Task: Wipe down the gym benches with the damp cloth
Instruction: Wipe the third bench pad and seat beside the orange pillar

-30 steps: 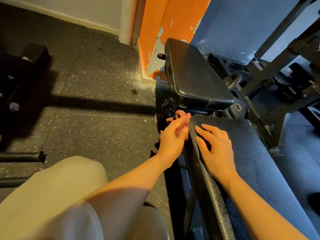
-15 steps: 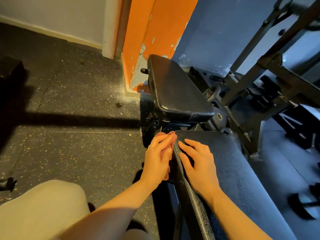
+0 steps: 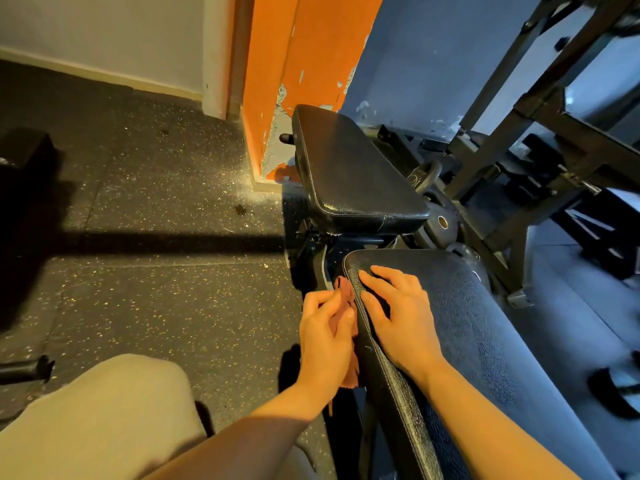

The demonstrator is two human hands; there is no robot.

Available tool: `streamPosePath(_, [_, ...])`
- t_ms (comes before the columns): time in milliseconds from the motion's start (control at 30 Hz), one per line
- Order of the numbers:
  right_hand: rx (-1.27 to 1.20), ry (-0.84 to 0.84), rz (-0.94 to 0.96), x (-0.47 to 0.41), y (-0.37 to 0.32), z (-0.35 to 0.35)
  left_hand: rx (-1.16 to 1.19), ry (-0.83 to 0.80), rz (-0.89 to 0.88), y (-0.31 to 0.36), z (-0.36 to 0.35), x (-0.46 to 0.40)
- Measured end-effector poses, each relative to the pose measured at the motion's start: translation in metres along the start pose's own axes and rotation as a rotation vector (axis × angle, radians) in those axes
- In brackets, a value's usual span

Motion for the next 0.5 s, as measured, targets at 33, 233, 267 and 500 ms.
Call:
streamPosePath(33, [0.002, 0.000, 0.004, 0.000, -0.001, 0.000, 0.016, 0.022, 0.048, -0.006, 0.000, -0.009])
streamPosePath(233, [-0.001, 0.015, 0.016, 0.000, 0.001, 0.001, 0.007, 0.056, 0.096, -0.009, -0.001, -0.007])
streamPosePath(267, [-0.003, 0.011, 0.013, 0.000, 0.000, 0.002, 0.012, 0.037, 0.085, -0.006, -0.002, 0.007])
streamPosePath(500, [0.011, -0.012, 0.027, 0.001, -0.002, 0.003, -0.112, 0.077, 0.100, -0.011, -0.007, 0.005])
Point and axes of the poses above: each hand's wrist, its own x-axis away from the middle knuckle, its own z-axis out of the back of the hand, y = z × x, the point moved 7 cm from there along -x, towards the middle knuckle, and after that the axes turned 12 degrees about x, right-handed, at the moved point
